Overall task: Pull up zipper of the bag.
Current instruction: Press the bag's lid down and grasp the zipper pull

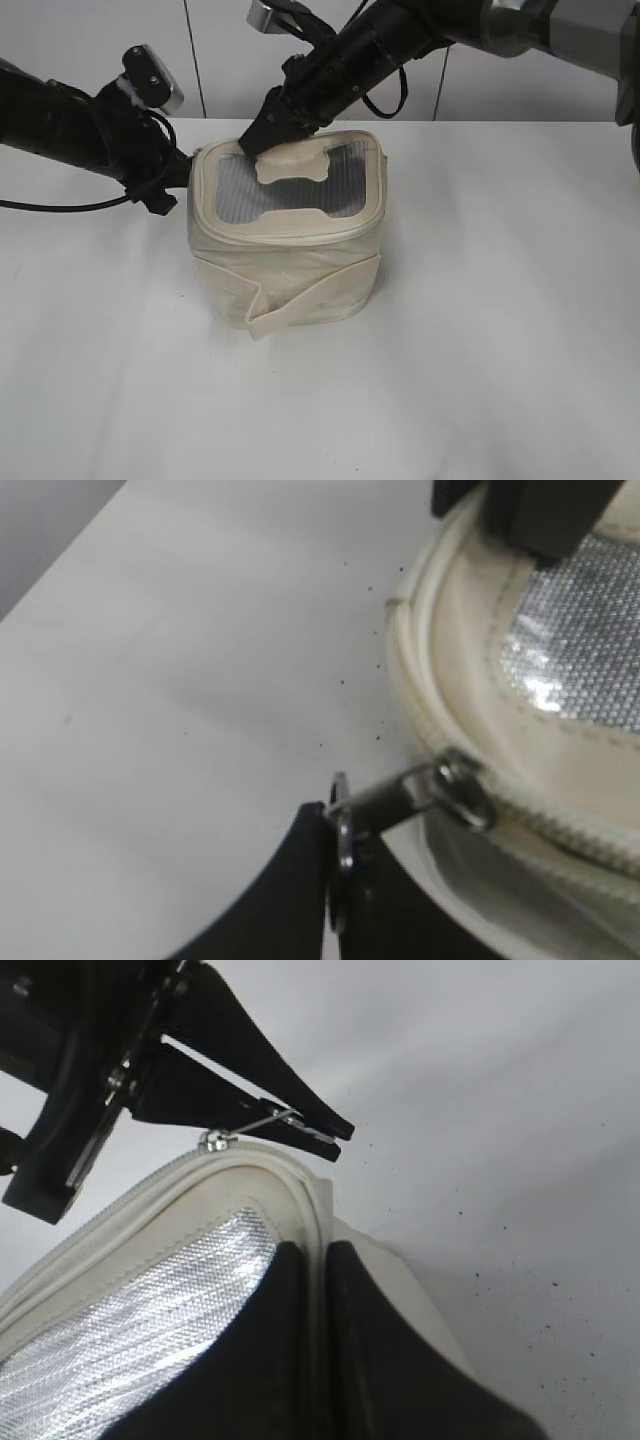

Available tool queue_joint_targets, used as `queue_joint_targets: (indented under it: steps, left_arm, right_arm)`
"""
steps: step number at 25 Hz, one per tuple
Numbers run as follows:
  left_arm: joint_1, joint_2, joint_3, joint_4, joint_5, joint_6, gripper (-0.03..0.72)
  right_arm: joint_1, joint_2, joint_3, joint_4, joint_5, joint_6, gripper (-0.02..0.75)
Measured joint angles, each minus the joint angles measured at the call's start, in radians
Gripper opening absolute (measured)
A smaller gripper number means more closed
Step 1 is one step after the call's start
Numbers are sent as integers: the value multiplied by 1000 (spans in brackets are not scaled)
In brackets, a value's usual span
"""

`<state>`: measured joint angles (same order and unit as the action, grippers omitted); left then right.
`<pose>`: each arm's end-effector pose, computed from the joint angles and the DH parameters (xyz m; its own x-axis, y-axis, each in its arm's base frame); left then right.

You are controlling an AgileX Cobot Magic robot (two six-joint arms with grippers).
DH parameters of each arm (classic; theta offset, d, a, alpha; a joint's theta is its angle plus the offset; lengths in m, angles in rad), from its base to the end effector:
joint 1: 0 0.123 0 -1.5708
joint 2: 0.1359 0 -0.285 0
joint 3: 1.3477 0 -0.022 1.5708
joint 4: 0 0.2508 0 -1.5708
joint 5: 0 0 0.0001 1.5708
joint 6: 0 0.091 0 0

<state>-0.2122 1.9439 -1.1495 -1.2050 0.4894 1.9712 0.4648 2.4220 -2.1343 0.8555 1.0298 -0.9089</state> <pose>0.3776 -0.1223 0.1618 -0.1948 0.7076 -0.6792 0.8681 0.4468 0.2164 0.4417 0.2874 0.1922 -0.4797 -0.5520 -0.6821 -0.8753 0.3551 0.3282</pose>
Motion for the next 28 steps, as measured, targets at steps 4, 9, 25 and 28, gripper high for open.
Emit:
queue_joint_targets:
  steps: [4,9,25,28]
  left_arm:
    - [1,-8,0,28,-3,-49,-4]
    - [6,-51,0,218,18,-283,-4]
    - [4,-273,147,467,93,-651,-4]
    - [-23,-333,224,456,49,-653,-4]
  right_arm:
    - [0,0,0,0,0,6,45]
    - [0,0,0,-1,0,29,45]
    - [0,0,0,2,1,85,45]
    - [1,0,0,11,7,89,43]
